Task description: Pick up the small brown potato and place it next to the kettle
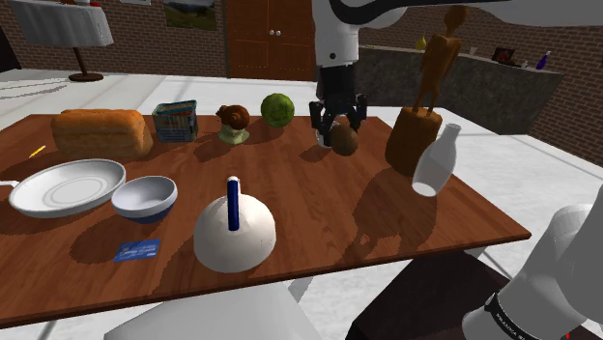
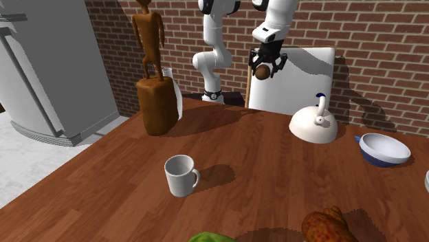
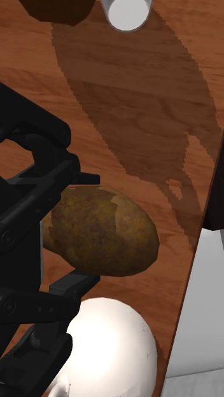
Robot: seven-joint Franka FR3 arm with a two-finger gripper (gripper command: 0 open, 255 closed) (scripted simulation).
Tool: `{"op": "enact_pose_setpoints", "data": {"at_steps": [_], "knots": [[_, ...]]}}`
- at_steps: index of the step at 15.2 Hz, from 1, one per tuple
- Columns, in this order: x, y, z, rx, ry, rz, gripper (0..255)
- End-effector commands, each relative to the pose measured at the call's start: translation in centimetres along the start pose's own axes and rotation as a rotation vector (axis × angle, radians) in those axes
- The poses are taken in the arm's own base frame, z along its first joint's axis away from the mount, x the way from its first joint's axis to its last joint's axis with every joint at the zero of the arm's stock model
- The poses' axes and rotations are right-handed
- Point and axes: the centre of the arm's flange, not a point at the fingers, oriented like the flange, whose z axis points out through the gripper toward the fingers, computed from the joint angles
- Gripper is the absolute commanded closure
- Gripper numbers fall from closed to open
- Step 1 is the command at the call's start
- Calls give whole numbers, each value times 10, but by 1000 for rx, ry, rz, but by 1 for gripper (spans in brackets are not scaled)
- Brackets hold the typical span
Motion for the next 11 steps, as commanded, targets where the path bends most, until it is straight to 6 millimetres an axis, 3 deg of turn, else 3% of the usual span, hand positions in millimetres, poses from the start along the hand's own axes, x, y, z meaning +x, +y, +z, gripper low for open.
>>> {"op": "enact_pose_setpoints", "data": {"at_steps": [1, 11], "knots": [[3, -2, 11, 0, 0, 0, 255], [17, -7, 61, 0, 0, 0, 255]]}}
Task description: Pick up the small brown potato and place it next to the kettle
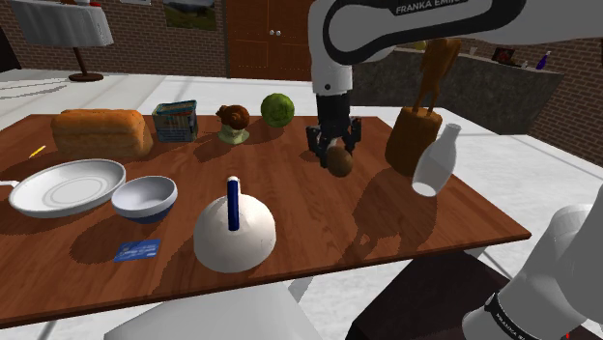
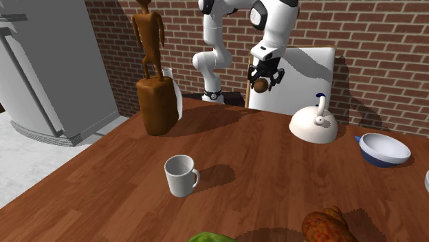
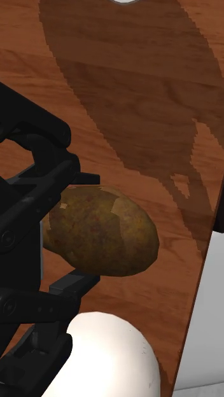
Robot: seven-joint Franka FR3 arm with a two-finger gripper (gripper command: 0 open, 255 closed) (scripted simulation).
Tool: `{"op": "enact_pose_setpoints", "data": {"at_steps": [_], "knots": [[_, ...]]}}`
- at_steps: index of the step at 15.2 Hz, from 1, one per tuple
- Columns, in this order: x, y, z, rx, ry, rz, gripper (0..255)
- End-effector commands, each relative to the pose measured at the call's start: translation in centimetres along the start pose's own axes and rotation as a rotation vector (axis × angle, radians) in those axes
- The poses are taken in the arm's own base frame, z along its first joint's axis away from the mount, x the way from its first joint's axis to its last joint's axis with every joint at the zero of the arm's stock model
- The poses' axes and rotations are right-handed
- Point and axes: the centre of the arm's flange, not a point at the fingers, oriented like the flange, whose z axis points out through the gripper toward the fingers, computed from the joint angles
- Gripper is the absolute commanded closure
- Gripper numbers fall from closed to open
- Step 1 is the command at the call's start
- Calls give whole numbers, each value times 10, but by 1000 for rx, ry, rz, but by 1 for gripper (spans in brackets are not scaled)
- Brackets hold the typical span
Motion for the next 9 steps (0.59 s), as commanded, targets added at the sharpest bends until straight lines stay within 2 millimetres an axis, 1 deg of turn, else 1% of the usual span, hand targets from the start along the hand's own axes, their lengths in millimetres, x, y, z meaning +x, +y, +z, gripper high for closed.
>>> {"op": "enact_pose_setpoints", "data": {"at_steps": [1, 9], "knots": [[3, -1, 10, 0, 0, 0, 255], [14, -5, 51, 0, 0, 0, 255]]}}
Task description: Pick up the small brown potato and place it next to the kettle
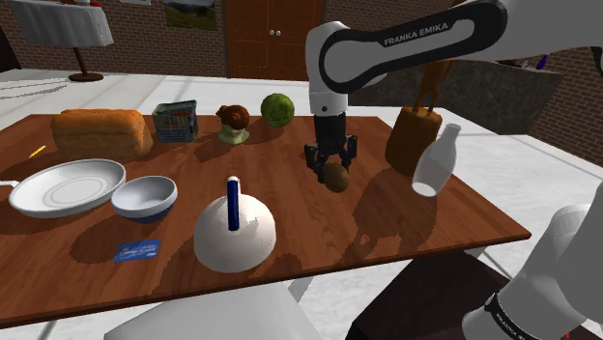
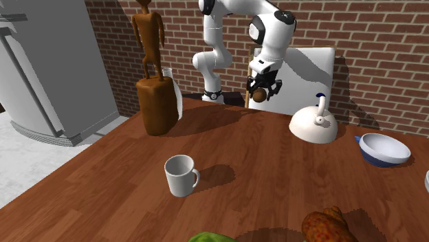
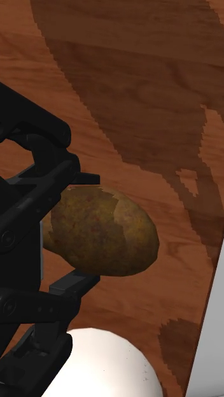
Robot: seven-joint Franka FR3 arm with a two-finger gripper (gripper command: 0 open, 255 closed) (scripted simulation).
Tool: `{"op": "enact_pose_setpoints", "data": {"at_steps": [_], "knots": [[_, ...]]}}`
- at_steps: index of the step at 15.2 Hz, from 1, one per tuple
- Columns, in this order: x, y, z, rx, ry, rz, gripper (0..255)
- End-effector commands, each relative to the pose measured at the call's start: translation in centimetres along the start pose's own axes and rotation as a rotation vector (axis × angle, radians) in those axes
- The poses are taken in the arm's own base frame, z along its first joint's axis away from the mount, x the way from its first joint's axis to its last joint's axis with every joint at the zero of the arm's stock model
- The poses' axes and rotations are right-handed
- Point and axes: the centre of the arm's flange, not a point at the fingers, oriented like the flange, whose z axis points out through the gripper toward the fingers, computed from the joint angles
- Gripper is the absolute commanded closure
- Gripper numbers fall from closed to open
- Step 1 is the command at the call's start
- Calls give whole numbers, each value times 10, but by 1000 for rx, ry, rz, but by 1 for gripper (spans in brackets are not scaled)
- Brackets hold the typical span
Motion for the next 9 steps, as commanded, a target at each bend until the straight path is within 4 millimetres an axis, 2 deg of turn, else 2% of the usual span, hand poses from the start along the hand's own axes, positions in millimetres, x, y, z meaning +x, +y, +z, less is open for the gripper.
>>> {"op": "enact_pose_setpoints", "data": {"at_steps": [1, 9], "knots": [[3, -2, 11, 0, 1, 0, 255], [14, -6, 51, 0, 1, 0, 255]]}}
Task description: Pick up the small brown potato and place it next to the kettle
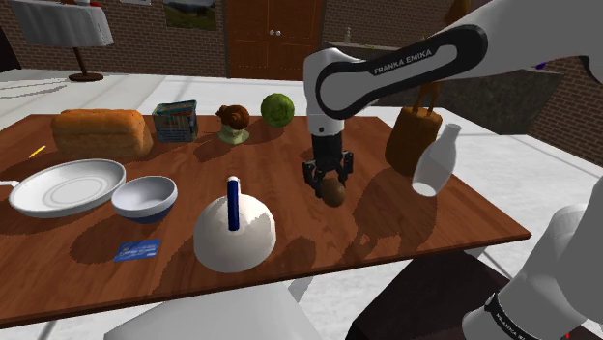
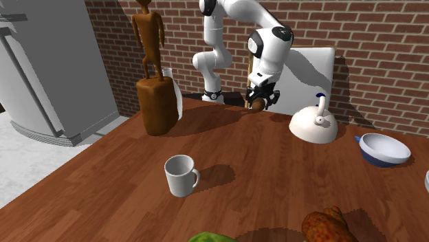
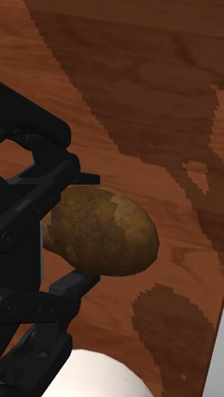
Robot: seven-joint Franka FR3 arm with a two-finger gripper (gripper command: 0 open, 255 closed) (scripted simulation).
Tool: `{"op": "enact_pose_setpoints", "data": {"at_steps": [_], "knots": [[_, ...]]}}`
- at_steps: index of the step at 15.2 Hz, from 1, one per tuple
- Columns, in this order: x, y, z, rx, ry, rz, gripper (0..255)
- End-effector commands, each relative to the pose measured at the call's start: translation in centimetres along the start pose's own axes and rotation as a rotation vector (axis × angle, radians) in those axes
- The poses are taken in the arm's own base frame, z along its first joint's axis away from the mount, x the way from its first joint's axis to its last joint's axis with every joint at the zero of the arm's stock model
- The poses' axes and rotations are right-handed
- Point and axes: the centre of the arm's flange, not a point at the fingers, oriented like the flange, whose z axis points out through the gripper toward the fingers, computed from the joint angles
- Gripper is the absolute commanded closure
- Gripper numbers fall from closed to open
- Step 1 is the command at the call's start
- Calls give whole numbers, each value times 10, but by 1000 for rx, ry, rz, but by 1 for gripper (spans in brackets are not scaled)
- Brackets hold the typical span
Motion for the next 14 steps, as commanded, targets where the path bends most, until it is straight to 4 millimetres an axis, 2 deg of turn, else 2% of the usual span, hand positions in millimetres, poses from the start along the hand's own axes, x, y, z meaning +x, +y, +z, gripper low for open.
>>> {"op": "enact_pose_setpoints", "data": {"at_steps": [1, 11, 14], "knots": [[4, -1, 10, 0, 0, 0, 255], [18, -6, 63, 0, 0, 0, 255], [18, -6, 63, 0, 0, 0, 255]]}}
